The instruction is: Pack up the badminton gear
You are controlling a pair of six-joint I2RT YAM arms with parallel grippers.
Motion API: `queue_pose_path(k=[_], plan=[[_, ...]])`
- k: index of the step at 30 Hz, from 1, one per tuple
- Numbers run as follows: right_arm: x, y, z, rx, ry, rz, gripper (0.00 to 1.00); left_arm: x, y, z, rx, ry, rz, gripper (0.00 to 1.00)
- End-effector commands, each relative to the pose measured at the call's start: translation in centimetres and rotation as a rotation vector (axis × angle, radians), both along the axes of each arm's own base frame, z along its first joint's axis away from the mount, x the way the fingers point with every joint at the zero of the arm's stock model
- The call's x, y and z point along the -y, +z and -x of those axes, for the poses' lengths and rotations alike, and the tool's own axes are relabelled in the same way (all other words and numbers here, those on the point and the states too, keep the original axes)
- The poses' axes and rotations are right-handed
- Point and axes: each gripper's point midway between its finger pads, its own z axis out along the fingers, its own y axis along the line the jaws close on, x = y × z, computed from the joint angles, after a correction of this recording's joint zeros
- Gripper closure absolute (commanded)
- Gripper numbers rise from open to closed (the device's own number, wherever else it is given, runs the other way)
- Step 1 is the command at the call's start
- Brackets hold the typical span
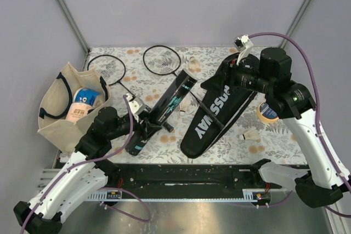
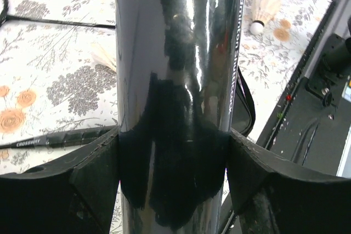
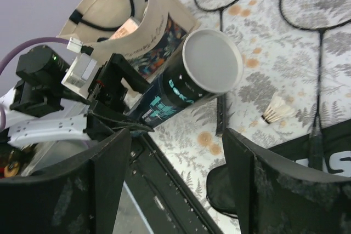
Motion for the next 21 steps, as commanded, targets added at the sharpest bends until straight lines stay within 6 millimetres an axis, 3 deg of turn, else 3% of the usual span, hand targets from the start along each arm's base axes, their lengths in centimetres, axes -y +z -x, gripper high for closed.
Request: queue_pose_path(k=[1, 7, 15, 18, 21], plan=[[-1.5, -0.6, 1.8, -0.069, 0.163, -0.005, 0.26, 0.9, 2.9, 2.0, 0.18, -0.179, -0.001, 0.64], [-2.9, -0.6, 2.3, -0.115, 0.245, -0.064, 0.34, 1.2, 3.0, 2.7, 0.199, -0.228, 0.007, 0.66], [-3.1, -2.4, 2.2, -0.145, 0.264, -0.042, 0.43, 1.5, 2.9, 3.0, 0.2, -0.255, 0.012, 0.67], [-3.1, -2.6, 2.1, -0.146, 0.27, -0.037, 0.51, 1.5, 3.0, 2.9, 0.203, -0.248, 0.01, 0.67], [-3.1, -2.5, 2.0, -0.143, 0.265, -0.036, 0.71, 1.4, 3.0, 2.7, 0.21, -0.234, 0.005, 0.69]])
